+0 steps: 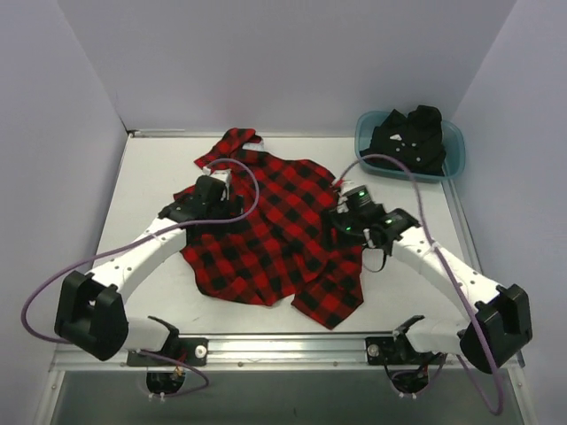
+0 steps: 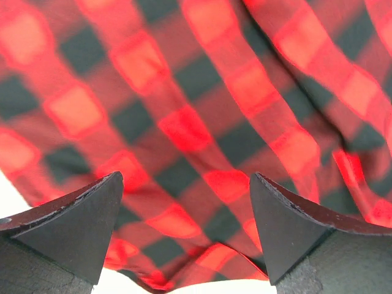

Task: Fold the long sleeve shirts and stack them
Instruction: Flatten the shirt out

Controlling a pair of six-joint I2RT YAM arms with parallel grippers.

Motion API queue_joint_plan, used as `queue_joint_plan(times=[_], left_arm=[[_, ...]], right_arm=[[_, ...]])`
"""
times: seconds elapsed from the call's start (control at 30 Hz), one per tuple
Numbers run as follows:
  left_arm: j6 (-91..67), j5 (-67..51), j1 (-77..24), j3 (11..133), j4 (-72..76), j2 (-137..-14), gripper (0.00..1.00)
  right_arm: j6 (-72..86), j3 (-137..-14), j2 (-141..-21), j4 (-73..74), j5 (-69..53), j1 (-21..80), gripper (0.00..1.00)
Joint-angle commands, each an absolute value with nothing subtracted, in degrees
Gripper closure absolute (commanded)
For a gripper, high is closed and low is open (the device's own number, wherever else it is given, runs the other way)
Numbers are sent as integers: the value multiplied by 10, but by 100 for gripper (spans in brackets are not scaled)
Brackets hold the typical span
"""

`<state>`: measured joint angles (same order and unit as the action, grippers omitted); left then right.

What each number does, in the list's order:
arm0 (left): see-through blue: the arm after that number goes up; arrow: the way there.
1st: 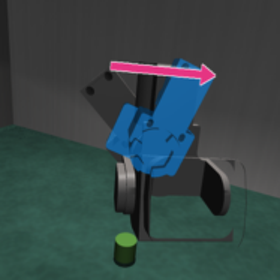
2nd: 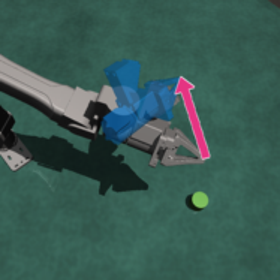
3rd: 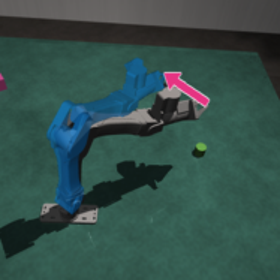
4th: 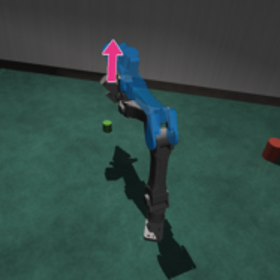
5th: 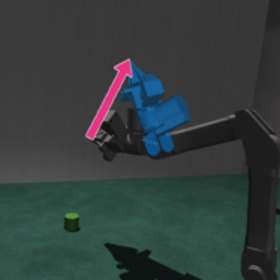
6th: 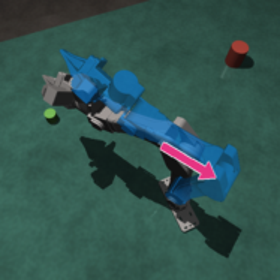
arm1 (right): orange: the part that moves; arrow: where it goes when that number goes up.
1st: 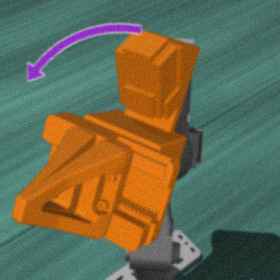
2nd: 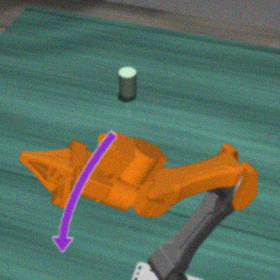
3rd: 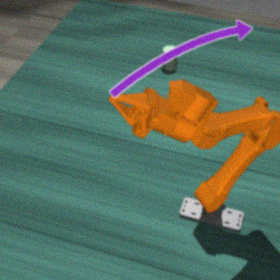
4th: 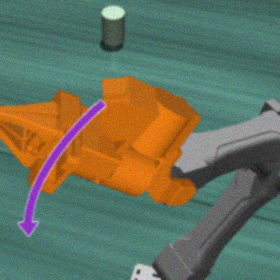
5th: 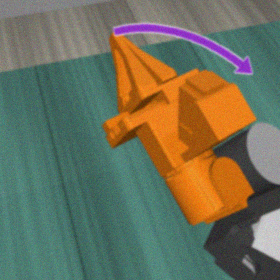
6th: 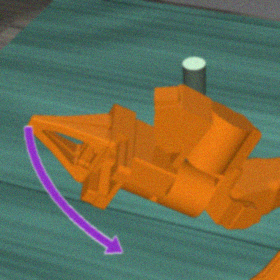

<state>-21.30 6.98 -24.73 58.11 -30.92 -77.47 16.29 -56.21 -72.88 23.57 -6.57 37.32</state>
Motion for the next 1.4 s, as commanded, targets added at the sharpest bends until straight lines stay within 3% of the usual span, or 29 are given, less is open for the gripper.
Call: queue_joint_plan(times=[0.0,0.17,0.4,0.67,0.8,1.07,1.37], left_arm=[[-272,69,-305,544,-294,-793,6],[-308,52,-318,486,-244,-841,7],[-363,23,-266,398,-237,-842,8],[-416,-47,-10,272,-277,-625,8],[-402,-30,-5,324,-310,-579,9],[-345,-4,-40,442,-286,-688,7],[-369,-9,-39,457,-239,-839,7]], right_arm=[[278,-491,-671,275,-60,235,35],[294,-425,-625,272,-98,150,34],[315,-370,-631,224,-101,136,37],[274,-485,-704,207,-17,210,37],[264,-545,-804,183,-3,215,36],[224,-659,-971,171,17,208,41],[220,-673,-1063,166,62,201,51]])
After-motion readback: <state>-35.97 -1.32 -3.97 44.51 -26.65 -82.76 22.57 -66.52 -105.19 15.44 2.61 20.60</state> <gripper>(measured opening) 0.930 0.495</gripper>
